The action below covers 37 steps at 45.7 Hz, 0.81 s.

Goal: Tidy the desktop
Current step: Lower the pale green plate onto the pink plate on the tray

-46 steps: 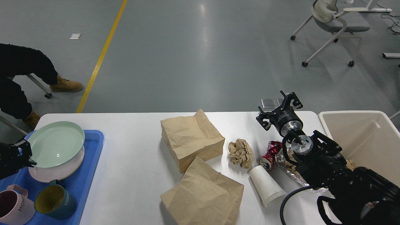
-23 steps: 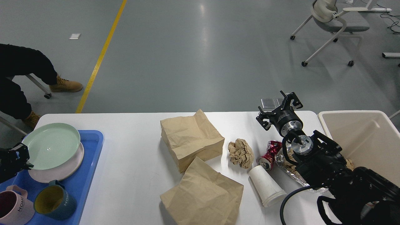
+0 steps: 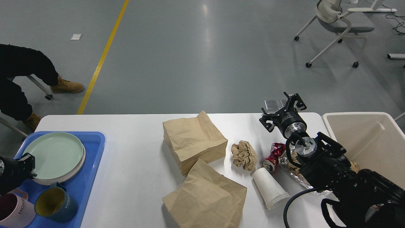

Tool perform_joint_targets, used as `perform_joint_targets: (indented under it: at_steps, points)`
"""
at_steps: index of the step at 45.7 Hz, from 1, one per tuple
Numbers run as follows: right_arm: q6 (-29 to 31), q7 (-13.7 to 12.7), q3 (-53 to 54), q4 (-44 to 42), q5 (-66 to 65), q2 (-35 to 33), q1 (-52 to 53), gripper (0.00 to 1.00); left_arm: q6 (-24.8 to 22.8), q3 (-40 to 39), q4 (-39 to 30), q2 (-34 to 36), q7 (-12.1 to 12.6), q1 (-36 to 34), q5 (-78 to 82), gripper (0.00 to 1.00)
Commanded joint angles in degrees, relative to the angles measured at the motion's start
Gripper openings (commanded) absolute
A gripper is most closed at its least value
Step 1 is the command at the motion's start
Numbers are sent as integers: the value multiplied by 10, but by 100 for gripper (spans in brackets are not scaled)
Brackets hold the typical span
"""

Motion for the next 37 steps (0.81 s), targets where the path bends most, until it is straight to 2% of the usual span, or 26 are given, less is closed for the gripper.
perform_joint_targets:
  at_steps: [1,2,5,7,13,17,22,29,37]
  points:
    - [0,0,0,0,0,0,0,100,2,-3,-1,-2,0,0,1,8]
    - [0,0,0,0,0,0,0,100,2,-6,-1,-2,0,0,1,13]
    - [1,0,0,0,1,0,0,100,5,-19,0,-2,-7,0,0,38]
    - [0,0,0,0,1,0,0,100,14,-35,-2,-2,-7,0,2,51]
    - [1,0,0,0,0,0,0,100,32,-38,-14,-1,-2,0,2,74]
    - [0,0,0,0,0,0,0,100,32,-39,-36,0,1,0,2,85]
    - [1,0,0,0,0,0,0,100,23,-38,-79,24,1,-7,2,93]
    - [0,0,0,0,0,0,0,100,4,-31,-125,79,1,-31,2,95]
    - [0,1,0,-1,0,0,0,100,-22,-33,-127,108,1,-46,2,95]
